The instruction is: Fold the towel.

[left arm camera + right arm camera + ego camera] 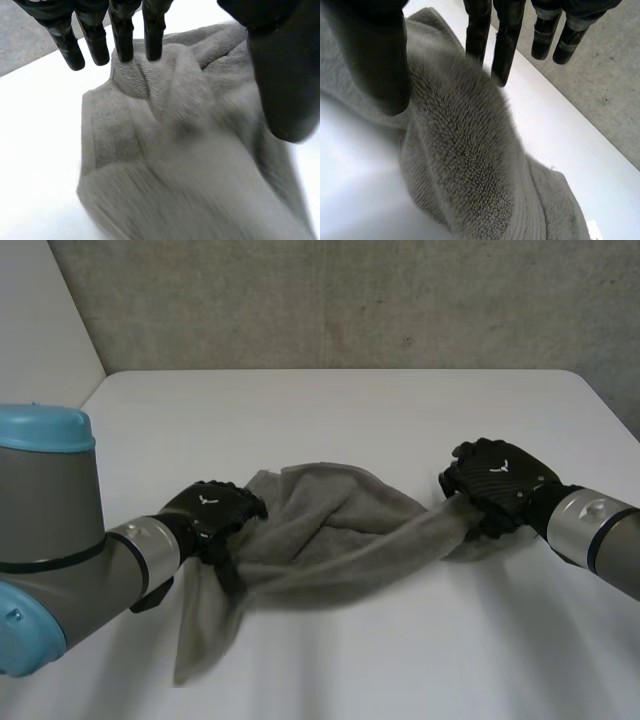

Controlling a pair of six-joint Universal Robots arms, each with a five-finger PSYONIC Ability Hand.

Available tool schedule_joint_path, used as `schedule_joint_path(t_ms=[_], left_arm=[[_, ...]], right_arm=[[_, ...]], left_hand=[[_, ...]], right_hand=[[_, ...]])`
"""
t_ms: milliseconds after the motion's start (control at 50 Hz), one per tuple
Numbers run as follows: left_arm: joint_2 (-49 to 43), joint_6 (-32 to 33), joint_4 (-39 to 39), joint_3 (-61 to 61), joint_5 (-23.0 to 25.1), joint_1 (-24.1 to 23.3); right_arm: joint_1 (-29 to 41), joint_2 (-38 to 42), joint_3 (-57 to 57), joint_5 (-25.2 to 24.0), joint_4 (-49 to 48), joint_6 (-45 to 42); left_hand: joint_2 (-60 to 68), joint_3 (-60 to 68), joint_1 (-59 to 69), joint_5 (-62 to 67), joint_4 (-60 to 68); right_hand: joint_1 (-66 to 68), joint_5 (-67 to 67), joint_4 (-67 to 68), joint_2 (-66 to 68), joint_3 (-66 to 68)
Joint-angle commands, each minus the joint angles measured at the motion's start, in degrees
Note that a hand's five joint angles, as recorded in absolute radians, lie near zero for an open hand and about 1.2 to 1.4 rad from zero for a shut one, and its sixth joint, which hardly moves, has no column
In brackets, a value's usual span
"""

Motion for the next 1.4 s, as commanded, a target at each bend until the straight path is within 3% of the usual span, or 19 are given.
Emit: schedule_joint_path(t_ms=[20,220,340,480,600,720,800,1060,1120,1160,1280,1320,1400], left_arm=[[0.12,-0.06,1.30,0.02,-0.82,-0.35],[3.99,-0.85,1.74,-3.94,-1.26,-1.05],[7.15,-6.90,1.83,-7.45,-1.35,-2.63],[8.65,-9.46,2.80,-11.94,-1.70,-6.50],[9.97,-9.55,8.25,-15.63,-8.64,-9.93],[9.36,-9.64,11.23,-17.04,-16.45,-14.23],[7.16,-9.64,12.02,-17.13,-20.14,-16.16],[3.99,-9.64,12.29,-17.04,-22.17,-21.62],[3.29,-9.64,12.29,-17.04,-23.22,-22.41],[3.03,-9.64,12.29,-17.12,-23.67,-22.67],[0.92,-9.64,13.95,-16.95,-24.20,-22.76],[0.30,-9.64,14.75,-16.86,-24.46,-22.76],[-1.37,-9.64,16.06,-16.34,-25.25,-22.59]], right_arm=[[1.69,0.49,-0.52,2.94,0.13,1.91],[0.11,-7.14,6.24,3.12,-0.31,4.99],[-2.27,-9.61,8.71,2.94,-0.22,4.90],[-7.44,-10.67,13.36,-1.35,-2.59,1.22],[-12.55,-9.79,15.65,-6.10,-2.86,-6.24],[-13.43,-7.43,16.27,-12.43,-2.86,-13.72],[-12.99,-4.34,15.22,-13.67,-2.60,-16.99],[-11.15,2.25,10.65,-13.06,-2.25,-23.84],[-9.21,3.83,8.63,-12.53,-2.07,-24.10],[-8.25,5.32,6.88,-12.44,-1.89,-23.93],[-7.63,8.49,3.35,-11.91,-1.54,-23.14],[-6.93,10.59,-0.67,-8.94,-0.41,-20.52],[-5.96,11.57,-4.21,-4.09,-0.49,-12.77]], left_hand=[[-5.31,-2.20,-6.18,-4.16,-2.69],[-5.31,-2.20,-6.18,-4.16,-2.69],[-5.31,-2.20,-6.18,-4.16,-2.69],[-5.31,-2.20,-6.18,-4.16,-2.69],[-5.31,-2.20,-6.18,-4.16,-2.69],[-5.31,-2.20,-6.18,-4.16,-2.69],[-4.98,-2.20,-5.85,-4.16,-2.69],[-4.81,-2.20,-5.68,-4.16,-2.69],[-4.80,-2.20,-5.67,-4.16,-2.69],[-4.64,-2.20,-5.51,-4.16,-2.69],[-4.80,-2.20,-5.67,-4.16,-2.69],[-4.64,-2.20,-5.51,-4.16,-2.69],[-4.80,-2.20,-5.67,-4.16,-2.69]], right_hand=[[-35.07,-23.68,1.74,-35.73,1.12],[-35.07,-23.68,1.74,-35.73,1.12],[-35.07,-23.68,1.74,-35.73,1.12],[-35.07,-23.68,1.74,-35.73,1.12],[-34.91,-23.68,1.74,-35.57,1.12],[-33.40,-23.68,1.74,-34.07,1.12],[-29.86,-23.68,1.74,-30.52,1.12],[-20.95,-19.56,1.74,-21.61,1.12],[-10.85,-9.47,1.74,-11.52,1.12],[4.53,5.92,1.74,3.87,1.12],[21.11,22.49,1.74,20.44,1.12],[35.18,36.57,1.74,34.52,1.12],[40.28,41.67,1.74,39.62,1.12]])
